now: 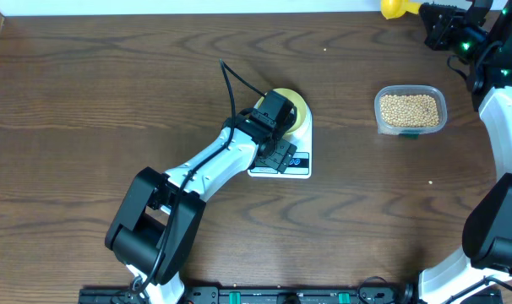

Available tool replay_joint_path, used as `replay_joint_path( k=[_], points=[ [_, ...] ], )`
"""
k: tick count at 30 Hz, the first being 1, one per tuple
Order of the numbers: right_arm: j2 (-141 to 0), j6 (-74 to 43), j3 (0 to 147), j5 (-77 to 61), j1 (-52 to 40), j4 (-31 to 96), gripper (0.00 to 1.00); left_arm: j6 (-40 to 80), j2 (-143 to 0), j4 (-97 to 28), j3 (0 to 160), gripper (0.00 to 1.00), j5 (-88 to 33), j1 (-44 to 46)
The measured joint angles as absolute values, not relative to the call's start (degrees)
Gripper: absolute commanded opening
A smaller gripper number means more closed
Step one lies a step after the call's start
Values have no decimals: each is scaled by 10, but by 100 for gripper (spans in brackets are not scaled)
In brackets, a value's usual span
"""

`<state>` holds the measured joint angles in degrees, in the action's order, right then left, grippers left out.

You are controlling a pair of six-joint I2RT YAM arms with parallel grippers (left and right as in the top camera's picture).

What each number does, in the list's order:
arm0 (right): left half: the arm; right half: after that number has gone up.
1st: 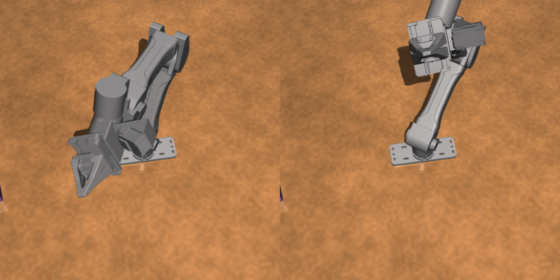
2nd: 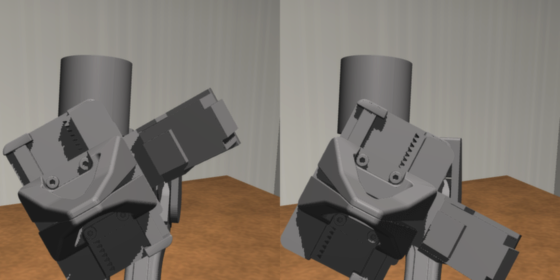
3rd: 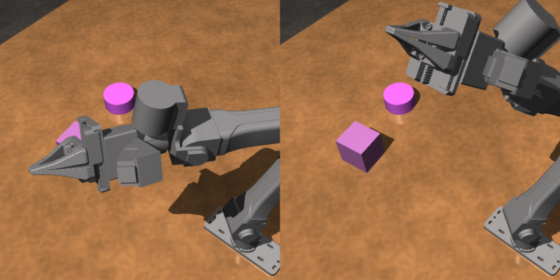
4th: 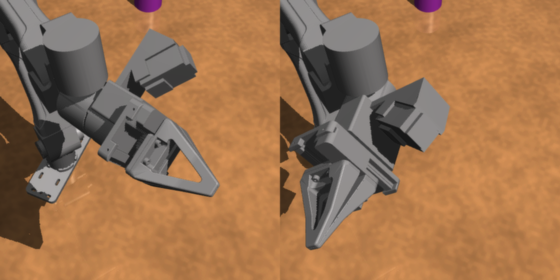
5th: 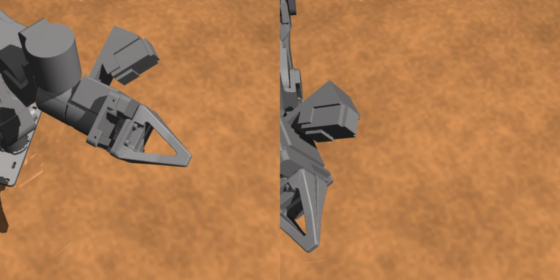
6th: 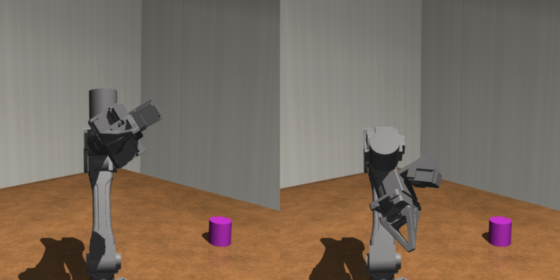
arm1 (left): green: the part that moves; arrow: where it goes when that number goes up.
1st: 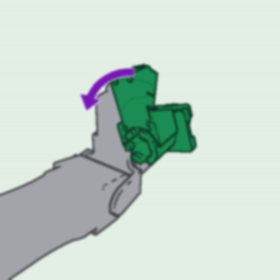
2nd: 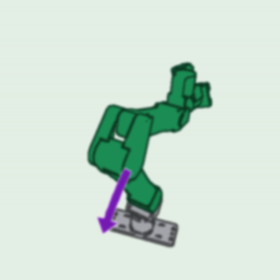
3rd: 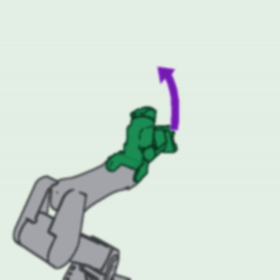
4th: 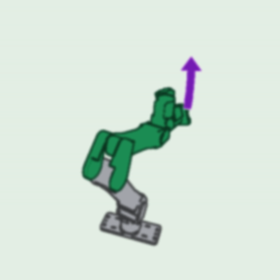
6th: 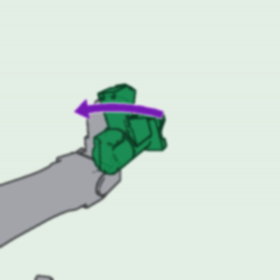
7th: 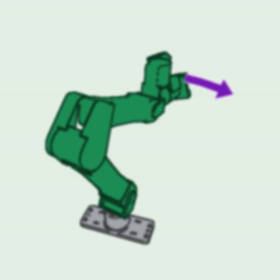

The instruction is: Scoop item into bowl and weigh 50g on scale

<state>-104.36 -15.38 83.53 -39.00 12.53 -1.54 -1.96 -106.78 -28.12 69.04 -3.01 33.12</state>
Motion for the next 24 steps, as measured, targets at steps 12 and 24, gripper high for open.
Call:
replay_joint_path(
  k=[12, 24],
  points=[
    [-1044, -153, 835, -390, 125, -15, 1, -20, -1068, -289, 690, 86, -30, 332],
    [-1044, -153, 835, -390, 125, -15, 1, -50, -1068, -289, 690, 86, -30, 342]
  ],
)
